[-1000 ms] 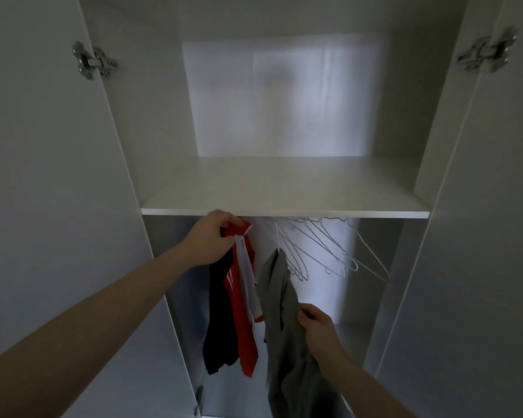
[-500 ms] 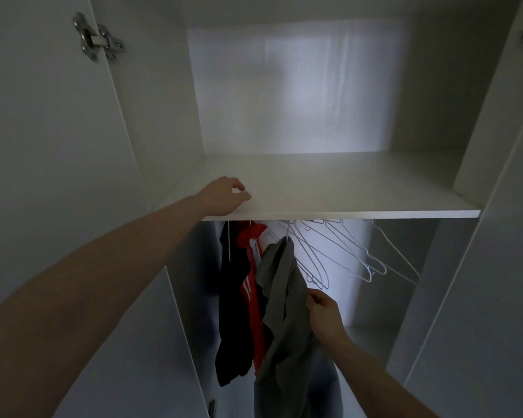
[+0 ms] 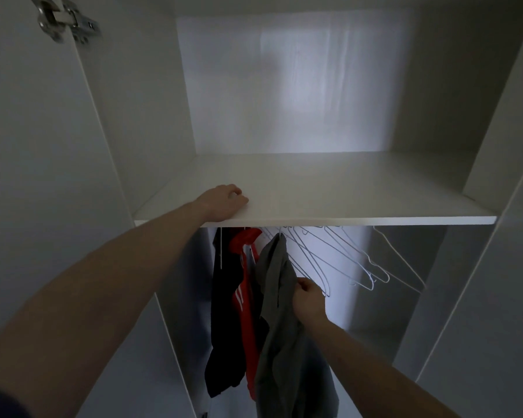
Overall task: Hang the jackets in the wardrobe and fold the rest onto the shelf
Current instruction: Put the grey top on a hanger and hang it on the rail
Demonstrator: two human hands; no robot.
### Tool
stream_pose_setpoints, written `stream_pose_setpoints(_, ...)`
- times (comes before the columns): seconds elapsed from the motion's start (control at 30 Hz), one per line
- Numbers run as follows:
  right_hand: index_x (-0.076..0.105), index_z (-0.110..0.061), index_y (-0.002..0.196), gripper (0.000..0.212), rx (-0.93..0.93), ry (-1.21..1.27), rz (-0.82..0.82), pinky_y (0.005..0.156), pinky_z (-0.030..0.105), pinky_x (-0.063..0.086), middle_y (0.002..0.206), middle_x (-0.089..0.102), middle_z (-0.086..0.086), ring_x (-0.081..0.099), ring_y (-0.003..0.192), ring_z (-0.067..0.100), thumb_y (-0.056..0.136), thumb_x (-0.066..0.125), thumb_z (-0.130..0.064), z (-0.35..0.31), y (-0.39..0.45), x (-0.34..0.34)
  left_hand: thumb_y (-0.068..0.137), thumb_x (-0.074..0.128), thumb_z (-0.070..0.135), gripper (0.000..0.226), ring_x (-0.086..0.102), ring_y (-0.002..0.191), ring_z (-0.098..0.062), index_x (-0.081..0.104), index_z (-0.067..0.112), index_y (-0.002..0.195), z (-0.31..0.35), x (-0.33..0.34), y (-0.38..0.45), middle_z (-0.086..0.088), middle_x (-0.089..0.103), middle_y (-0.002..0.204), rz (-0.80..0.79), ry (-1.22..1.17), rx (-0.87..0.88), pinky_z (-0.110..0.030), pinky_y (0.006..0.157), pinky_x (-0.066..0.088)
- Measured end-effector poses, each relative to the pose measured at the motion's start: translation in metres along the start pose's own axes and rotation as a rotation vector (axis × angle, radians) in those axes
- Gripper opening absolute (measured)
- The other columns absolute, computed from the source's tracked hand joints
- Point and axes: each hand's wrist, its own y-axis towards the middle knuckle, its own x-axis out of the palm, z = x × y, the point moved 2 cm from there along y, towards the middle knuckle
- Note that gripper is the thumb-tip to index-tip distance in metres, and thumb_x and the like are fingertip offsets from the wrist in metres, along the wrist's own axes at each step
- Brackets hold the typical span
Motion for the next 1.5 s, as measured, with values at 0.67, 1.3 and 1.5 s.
stream_pose_setpoints(0.67, 0.061, -0.003, 0.136, 0.04, -0.05, -0.118, -0.019, 0.097, 0.035, 0.053, 0.128, 0.068, 0.016, 0.064, 0.118, 0.032, 0.1, 0.044, -0.005, -0.04, 0.089, 0.071, 0.096, 0.05, 0.056, 0.059, 0.044, 0.14, -0.023, 0.049, 0.029, 0.149, -0.006, 0.006, 0.006, 0.001, 0.046, 0.156, 0.035, -0.034, 0.017, -0.036, 0.109, 0.033)
stream_pose_setpoints(1.3, 0.051, -0.017, 0.141, 0.043, -0.22, -0.594, 0.203, 0.087, 0.038, 0.054, 0.142, 0.049, 0.005, 0.071, 0.099, 0.025, 0.102, 0.063, -0.03, 0.008, 0.08, 0.018, 0.096, 0.049, 0.055, 0.057, 0.048, 0.138, -0.024, 0.051, 0.029, 0.147, 0.001, 0.001, -0.001, 0.002, 0.049, 0.154, 0.049, 0.016, 0.028, -0.038, 0.114, 0.037)
stream_pose_setpoints(1.5, 0.052, -0.014, 0.143, 0.048, -0.079, -0.744, 0.171, 0.1, 0.042, 0.052, 0.144, 0.053, 0.008, 0.066, 0.118, 0.031, 0.101, 0.065, -0.032, 0.025, 0.105, -0.032, 0.095, 0.049, 0.055, 0.056, 0.048, 0.138, -0.025, 0.052, 0.03, 0.145, 0.003, -0.001, -0.003, 0.002, 0.05, 0.154, 0.063, 0.018, 0.03, -0.04, 0.115, 0.037)
